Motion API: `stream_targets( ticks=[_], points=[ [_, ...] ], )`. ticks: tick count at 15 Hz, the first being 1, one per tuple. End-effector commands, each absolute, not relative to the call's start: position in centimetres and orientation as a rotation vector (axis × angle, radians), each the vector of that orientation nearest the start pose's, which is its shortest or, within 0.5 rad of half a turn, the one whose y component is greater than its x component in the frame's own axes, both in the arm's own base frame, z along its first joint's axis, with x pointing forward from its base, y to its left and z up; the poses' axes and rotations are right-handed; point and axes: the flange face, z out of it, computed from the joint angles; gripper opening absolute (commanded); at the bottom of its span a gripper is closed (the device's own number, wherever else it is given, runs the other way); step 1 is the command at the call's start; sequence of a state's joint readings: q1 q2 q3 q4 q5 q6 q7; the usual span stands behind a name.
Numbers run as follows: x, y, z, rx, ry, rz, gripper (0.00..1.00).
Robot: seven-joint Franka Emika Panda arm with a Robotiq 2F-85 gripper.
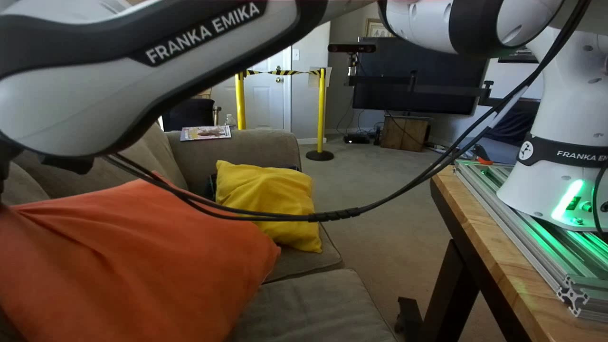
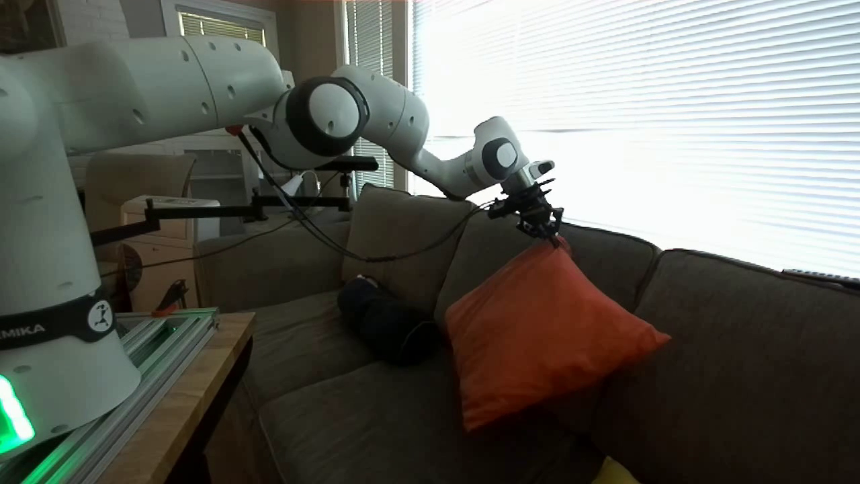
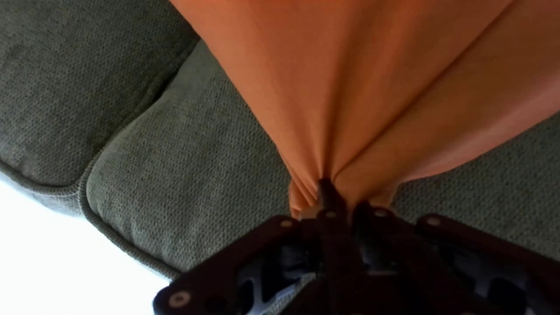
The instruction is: Move the orange pillow to the left.
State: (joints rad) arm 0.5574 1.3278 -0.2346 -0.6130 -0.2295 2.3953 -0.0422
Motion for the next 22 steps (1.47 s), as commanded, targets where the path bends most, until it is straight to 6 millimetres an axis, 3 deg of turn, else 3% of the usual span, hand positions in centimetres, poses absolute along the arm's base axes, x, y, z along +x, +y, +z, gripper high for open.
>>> stream_targets(
  ticks=[1, 2, 3, 4, 10, 13, 16, 20, 22],
  points=[
    [75.2, 38.8, 21.7, -3.035, -1.185, -1.063, 0.02],
    [75.2, 38.6, 21.4, -3.037, -1.158, -1.059, 0.02],
    [75.3, 38.5, 21.2, -3.04, -1.13, -1.055, 0.32],
    [75.3, 38.3, 21.2, -3.044, -1.108, -1.052, 0.33],
    [76.0, 37.8, 23.1, -3.026, -0.9, -1.093, 0.75],
    [76.7, 36.5, 24.2, -3.032, -0.749, -1.07, 0.95],
    [77.9, 33.7, 25.9, -3.016, -0.559, -0.961, 1.0],
    [80.2, 26.7, 29.0, -2.951, -0.389, -0.78, 1.0],
    [81.3, 22.3, 29.8, -2.912, -0.282, -0.703, 1.0]
  ],
)
